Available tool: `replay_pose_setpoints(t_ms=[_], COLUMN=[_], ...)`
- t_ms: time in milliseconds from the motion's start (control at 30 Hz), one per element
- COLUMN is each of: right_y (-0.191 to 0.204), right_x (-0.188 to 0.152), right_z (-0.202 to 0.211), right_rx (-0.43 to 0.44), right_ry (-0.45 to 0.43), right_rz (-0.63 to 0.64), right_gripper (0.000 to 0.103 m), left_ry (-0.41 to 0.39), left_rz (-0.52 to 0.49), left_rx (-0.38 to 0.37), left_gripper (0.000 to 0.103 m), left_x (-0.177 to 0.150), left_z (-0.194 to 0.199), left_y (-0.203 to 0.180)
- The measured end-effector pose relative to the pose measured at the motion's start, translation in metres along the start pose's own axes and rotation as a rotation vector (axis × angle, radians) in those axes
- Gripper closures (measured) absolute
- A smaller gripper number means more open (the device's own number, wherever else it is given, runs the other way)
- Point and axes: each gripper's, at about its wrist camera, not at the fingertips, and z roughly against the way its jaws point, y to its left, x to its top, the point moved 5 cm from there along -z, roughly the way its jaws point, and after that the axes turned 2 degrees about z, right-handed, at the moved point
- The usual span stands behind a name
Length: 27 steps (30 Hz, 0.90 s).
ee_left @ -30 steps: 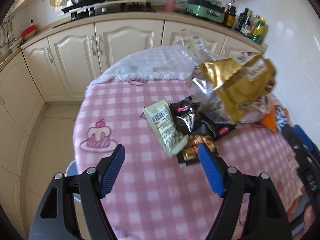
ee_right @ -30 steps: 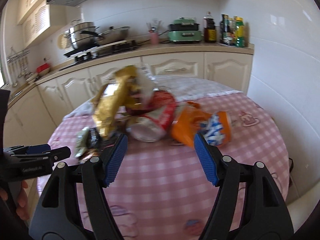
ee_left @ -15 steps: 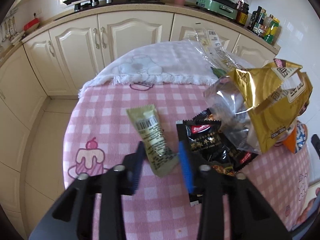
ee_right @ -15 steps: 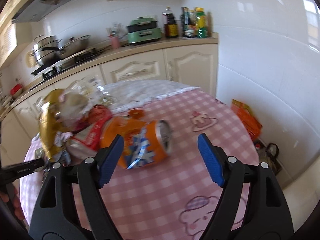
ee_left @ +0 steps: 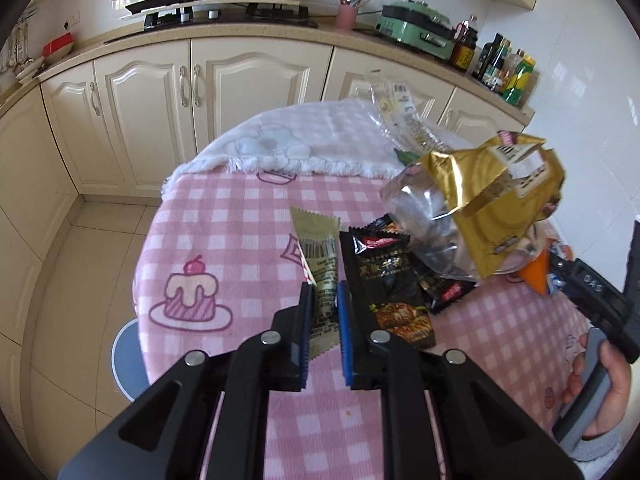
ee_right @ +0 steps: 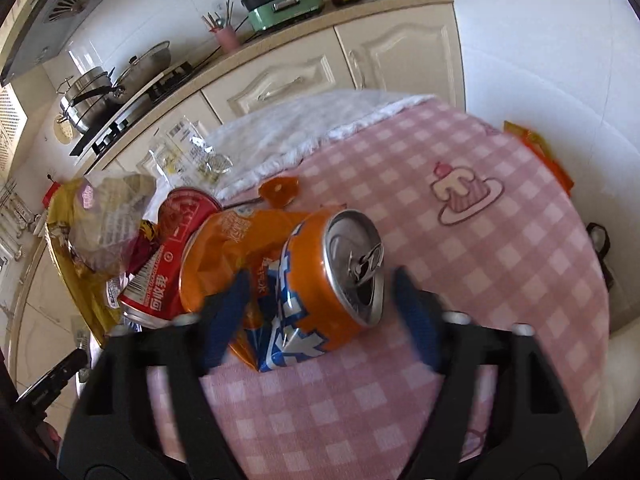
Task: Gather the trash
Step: 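Grasp the beige snack packet with the left tool while the right tool grasps the orange Fanta can, then carry packet and can over the blue bin and open both tools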
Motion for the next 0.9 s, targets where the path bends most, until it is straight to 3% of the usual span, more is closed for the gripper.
replay_pose_setpoints(t_ms=[167,467,700,900], right_y=[0.001,0.021,0.103,0.206], right_x=[-0.004,-0.008,-0.021,-0.066], right_z=[0.016,0.081,0.129,0.119], right_rx=[-0.007,-0.057,0.062,0.240], right_ry=[-0.050,-0.243,-0.328,-0.257], right_rz=[0.028,0.095,0.254,0.422], right_gripper=[0.056,0.056,0.056,0.056], left_ry=[-0.025,-0.092,-0.161,-0.201], left_rz=[-0.002,-0.033,-0.025,0.038], left_rx=[-0.037,-0.095,-0.114,-0.074], left_gripper=[0.092,0.092,0.092,0.092], left_x=[-0.002,-0.010,-0.020,-0.033], left_z=[0.018,0.066,0.111,0.144], left_y=[-0.002,-0.011,0.005,0.058])
